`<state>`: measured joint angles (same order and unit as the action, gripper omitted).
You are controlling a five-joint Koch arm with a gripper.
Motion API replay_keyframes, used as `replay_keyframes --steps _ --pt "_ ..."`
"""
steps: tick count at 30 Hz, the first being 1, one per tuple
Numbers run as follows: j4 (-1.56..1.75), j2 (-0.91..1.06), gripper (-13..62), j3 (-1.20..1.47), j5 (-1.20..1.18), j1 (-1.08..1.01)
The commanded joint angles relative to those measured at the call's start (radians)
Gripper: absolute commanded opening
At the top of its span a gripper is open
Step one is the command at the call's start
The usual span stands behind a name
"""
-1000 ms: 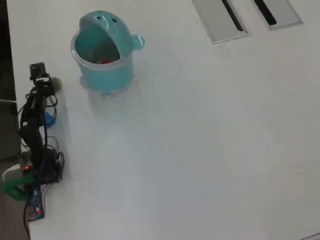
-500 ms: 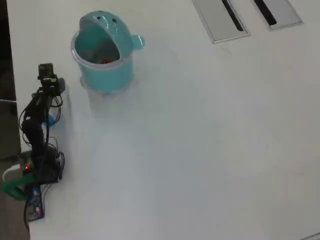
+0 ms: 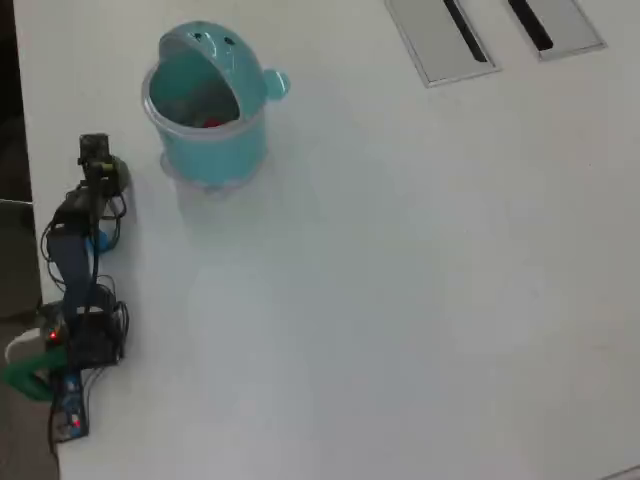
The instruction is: Grasp RGB lego blocks and put them in the bin one by one.
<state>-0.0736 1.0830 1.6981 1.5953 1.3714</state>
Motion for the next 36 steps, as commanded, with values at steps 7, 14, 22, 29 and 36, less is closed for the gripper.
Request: replay_keyframes --steps 7,14,22,29,36 --pt "0.127 0.057 16.1 -0.018 -0.063 -0.006" --pt "0.110 0.298 14.9 0.186 -0.064 -0.075" --pt "-0.057 0.606 14.9 0.291 -0.061 -0.141" --pt "-0.225 0.801 14.9 0.227 -0.063 -0.192" --pt "-0.308 0.873 14.9 -0.074 -0.077 -0.360"
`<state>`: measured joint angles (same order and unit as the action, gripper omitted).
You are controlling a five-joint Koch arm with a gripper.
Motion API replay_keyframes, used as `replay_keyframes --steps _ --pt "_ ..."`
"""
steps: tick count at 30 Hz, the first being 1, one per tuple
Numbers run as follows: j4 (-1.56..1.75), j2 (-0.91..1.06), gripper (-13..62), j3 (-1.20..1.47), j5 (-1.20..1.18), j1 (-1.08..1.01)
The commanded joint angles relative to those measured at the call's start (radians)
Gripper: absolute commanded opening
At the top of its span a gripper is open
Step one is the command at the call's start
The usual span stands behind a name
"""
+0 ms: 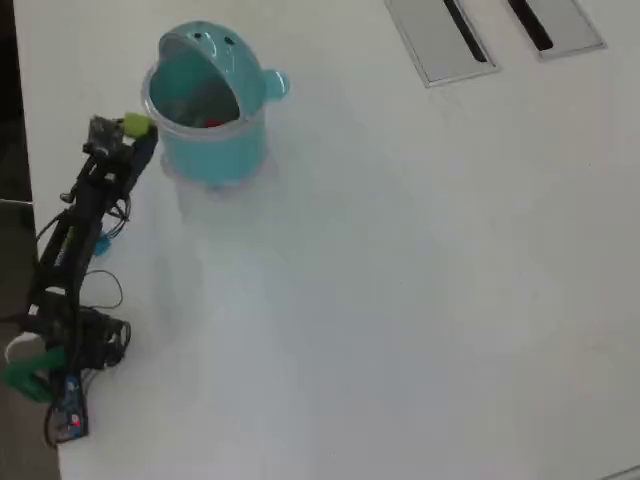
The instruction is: Grasp RGB lego blocks and put them in the bin one by one.
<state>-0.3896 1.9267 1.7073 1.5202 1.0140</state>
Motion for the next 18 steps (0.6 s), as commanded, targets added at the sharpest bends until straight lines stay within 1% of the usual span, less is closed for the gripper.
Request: replay_keyframes --steps 1,3,7,10,18 --pt "0.008 0.011 14.9 -0.126 -0.002 -0.011" --pt "0.009 -0.026 14.9 -0.207 -0.003 -0.028" --pt "0.021 -0.091 14.9 -0.276 -0.003 -0.026" --pt "0.037 -0.186 14.9 -0.347 -0.003 -0.023" --pt "0.123 -0.347 14.8 -0.446 -0.003 -0.023"
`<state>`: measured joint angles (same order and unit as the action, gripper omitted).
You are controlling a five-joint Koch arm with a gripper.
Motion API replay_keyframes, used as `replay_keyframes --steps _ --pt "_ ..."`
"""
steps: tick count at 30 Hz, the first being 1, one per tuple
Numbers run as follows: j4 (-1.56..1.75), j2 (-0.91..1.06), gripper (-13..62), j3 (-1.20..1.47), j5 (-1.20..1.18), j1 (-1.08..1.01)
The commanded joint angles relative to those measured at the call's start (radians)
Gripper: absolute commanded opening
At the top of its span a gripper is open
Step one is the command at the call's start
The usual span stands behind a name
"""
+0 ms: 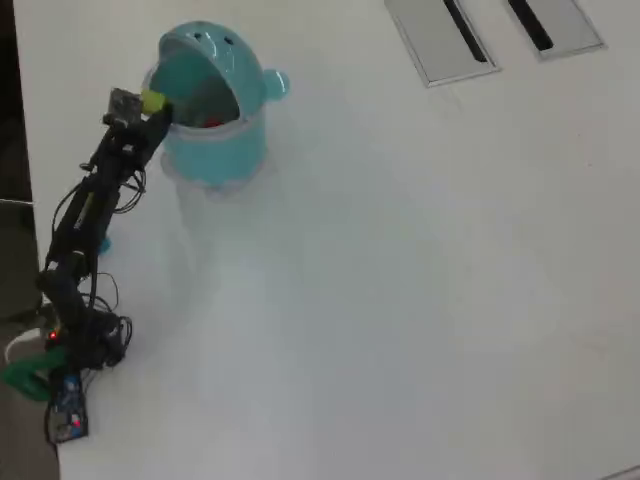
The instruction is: Grasp RGB lego blocks and put them in the bin one by one.
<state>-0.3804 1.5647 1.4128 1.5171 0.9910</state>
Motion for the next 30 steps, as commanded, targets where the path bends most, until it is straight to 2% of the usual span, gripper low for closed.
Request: replay_keyframes --steps 1,6,11,13,17,24,30 --pt "0.127 0.003 14.8 -0.158 0.000 0.000" --pt "0.137 -0.184 14.9 -0.385 0.005 -0.026" --pt "0.163 -0.239 16.3 -0.433 0.032 -0.026" --pt "0.163 -0.288 29.5 -0.508 0.161 -0.032" --pt "0.163 -0.267 33.8 -0.508 0.225 -0.028" --pt "0.018 -0.037 33.9 -0.279 0.218 0.086" --pt "-0.061 0.255 33.9 0.107 0.216 0.170"
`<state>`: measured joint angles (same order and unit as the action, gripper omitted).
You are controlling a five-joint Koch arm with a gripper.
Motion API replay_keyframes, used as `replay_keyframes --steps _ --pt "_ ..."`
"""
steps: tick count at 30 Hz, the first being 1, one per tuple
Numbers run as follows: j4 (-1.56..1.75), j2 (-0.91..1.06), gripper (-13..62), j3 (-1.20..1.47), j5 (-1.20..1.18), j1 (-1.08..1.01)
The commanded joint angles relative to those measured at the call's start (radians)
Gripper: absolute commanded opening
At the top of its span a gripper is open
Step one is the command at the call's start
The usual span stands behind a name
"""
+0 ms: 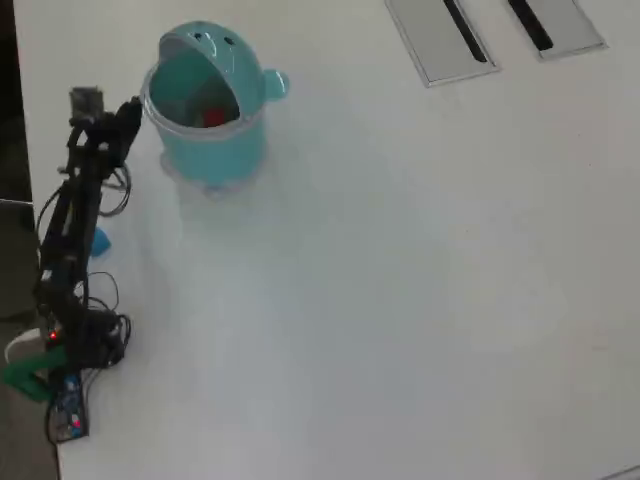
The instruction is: Grasp RGB lego blocks and put them in the bin one by one.
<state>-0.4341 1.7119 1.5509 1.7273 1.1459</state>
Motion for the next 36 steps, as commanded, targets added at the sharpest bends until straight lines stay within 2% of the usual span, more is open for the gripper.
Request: replay_keyframes --steps 1,7,17,27,36 --pt "-0.023 0.153 33.9 0.031 0.008 0.021" --pt "-0.084 0.403 33.9 0.377 0.002 0.043" --pt "-0.087 0.637 33.0 0.678 -0.023 0.074" --pt "-0.133 0.652 33.0 0.801 -0.023 0.264" --pt "-0.084 0.649 33.0 0.917 -0.009 0.299"
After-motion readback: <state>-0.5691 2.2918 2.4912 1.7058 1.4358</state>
